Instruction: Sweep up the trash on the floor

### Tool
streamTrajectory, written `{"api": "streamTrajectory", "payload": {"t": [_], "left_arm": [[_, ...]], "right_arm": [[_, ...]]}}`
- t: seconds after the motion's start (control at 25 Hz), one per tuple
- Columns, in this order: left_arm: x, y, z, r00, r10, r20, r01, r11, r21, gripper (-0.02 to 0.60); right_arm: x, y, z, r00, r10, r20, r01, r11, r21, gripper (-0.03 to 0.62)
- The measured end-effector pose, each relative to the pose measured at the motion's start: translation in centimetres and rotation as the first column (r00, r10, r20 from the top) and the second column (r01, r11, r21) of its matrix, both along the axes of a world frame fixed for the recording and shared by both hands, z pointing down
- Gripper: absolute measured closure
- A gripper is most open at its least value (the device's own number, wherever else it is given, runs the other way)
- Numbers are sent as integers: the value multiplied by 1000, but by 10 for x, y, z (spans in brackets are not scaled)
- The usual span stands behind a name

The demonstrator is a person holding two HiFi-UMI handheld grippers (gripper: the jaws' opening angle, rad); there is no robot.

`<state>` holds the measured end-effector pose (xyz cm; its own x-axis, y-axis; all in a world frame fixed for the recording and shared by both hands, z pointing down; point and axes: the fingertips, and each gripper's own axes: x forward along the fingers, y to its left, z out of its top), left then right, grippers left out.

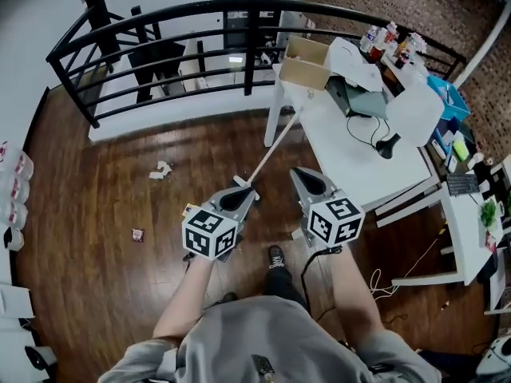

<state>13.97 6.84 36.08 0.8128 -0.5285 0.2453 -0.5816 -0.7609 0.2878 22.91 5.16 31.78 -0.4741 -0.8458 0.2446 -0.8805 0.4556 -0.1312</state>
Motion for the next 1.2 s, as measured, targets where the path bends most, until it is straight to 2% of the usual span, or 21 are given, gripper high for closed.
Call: {"api": "streamTrajectory", "payload": {"t": [0.2, 0.4, 0.6, 0.68, 1.0, 1.2], "left_arm": [[53, -60, 8, 997, -76, -22, 76, 997, -12, 577], [98, -108, 20, 992, -124, 0, 123, 992, -30, 577], [125, -150, 40, 985, -170, 30, 172, 983, -59, 577], [131, -165, 50, 982, -187, 39, 189, 979, -73, 577], [144, -220, 88, 969, -238, 70, 245, 960, -133, 577], [137, -233, 105, 959, -267, 90, 279, 945, -168, 577]], "right_arm": [[47, -77, 9, 998, -55, -14, 54, 998, -8, 594], [91, -144, 31, 997, -74, -24, 73, 996, -50, 594], [132, -206, 66, 997, -65, -34, 60, 991, -122, 594], [144, -228, 81, 997, -66, -34, 60, 987, -151, 556], [178, -313, 139, 996, -57, -71, 37, 967, -252, 474], [184, -353, 167, 996, -53, -75, 29, 956, -292, 374]]}}
